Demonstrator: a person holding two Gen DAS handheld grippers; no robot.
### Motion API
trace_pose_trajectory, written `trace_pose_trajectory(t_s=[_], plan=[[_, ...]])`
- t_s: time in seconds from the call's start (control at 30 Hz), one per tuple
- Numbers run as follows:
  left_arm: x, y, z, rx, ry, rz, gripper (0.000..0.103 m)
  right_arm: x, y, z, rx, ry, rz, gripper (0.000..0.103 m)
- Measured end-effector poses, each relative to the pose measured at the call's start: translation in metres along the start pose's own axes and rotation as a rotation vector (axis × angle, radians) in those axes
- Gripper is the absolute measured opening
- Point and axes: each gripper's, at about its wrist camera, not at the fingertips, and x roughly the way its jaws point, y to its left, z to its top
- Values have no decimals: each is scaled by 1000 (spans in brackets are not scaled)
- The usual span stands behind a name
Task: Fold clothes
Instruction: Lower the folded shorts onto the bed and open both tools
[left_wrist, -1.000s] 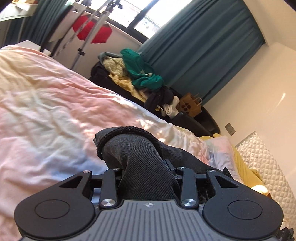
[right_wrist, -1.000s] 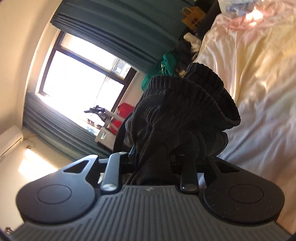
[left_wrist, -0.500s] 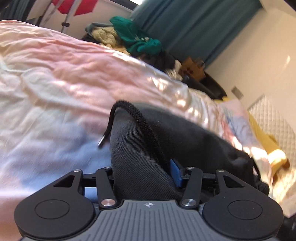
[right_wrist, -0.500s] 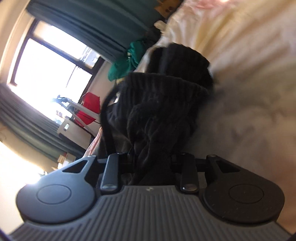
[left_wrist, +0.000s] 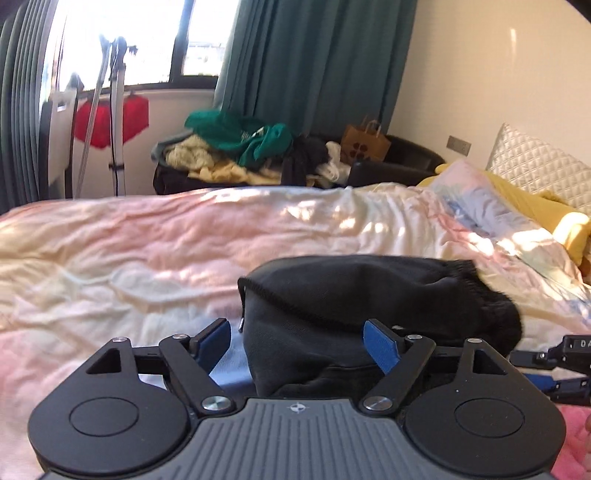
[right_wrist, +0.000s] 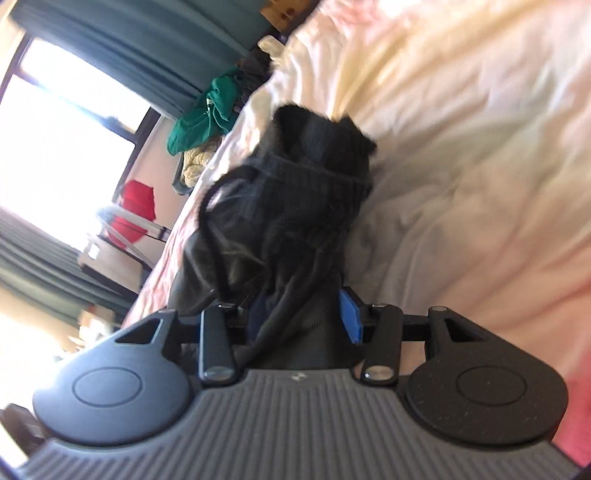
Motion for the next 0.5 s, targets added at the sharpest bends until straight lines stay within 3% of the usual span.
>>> trace_pose_trajectory(t_s=[0.17,0.4,0.5], plan=[[-72,-31,7,101,-55,6,83,-64,46,-5,-156,-75,-8,47],[-165,-56,-3,128,-147,2,87,-139,105,-33,-321,-158,20,48],[-206,-63,-12,118,-187,-5,98,-168,125,-55,-395,-201,39,49]])
